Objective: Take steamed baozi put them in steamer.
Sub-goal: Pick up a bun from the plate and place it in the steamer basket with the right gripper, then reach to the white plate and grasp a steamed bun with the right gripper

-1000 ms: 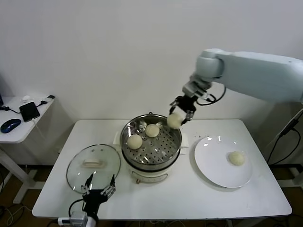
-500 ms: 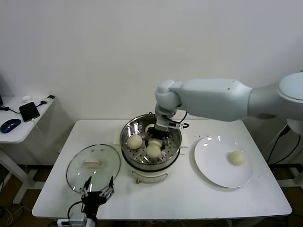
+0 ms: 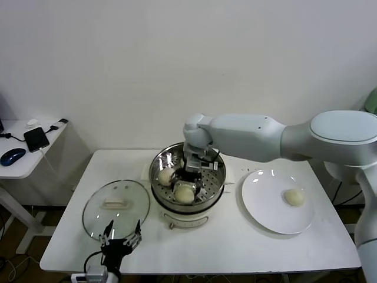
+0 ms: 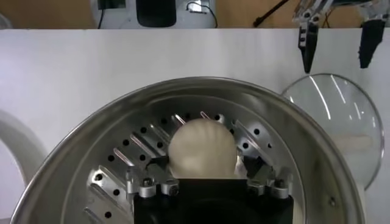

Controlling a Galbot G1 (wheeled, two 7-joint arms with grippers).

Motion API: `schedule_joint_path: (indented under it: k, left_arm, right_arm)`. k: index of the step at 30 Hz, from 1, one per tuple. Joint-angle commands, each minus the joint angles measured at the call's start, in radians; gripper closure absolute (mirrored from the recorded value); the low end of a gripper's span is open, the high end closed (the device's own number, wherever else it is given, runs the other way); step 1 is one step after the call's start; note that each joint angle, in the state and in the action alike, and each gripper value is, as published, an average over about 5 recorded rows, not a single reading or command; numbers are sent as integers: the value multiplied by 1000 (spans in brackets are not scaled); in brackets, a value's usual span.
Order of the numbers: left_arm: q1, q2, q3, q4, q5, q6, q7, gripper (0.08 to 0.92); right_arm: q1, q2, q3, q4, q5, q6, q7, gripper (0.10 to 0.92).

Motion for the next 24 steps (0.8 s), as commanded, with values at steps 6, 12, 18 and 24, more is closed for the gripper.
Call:
schedule_joint_path:
  k: [6, 12, 18, 24]
  left_arm:
    - [4, 0, 5, -7, 4, 0, 2, 177]
    - [7, 3, 9, -10, 5, -4, 1, 177]
    - [10, 10, 6, -15, 0, -8, 2, 177]
    - [7, 13, 6, -10, 0, -9, 6, 177]
  right_arm:
    - [292, -164, -182, -86, 392, 31, -122, 202]
    - [438, -423, -381, -88, 450, -256, -99, 203]
    - [388, -732, -489, 8, 361, -452, -60, 203]
    - [103, -852, -296, -1, 296, -551, -15, 203]
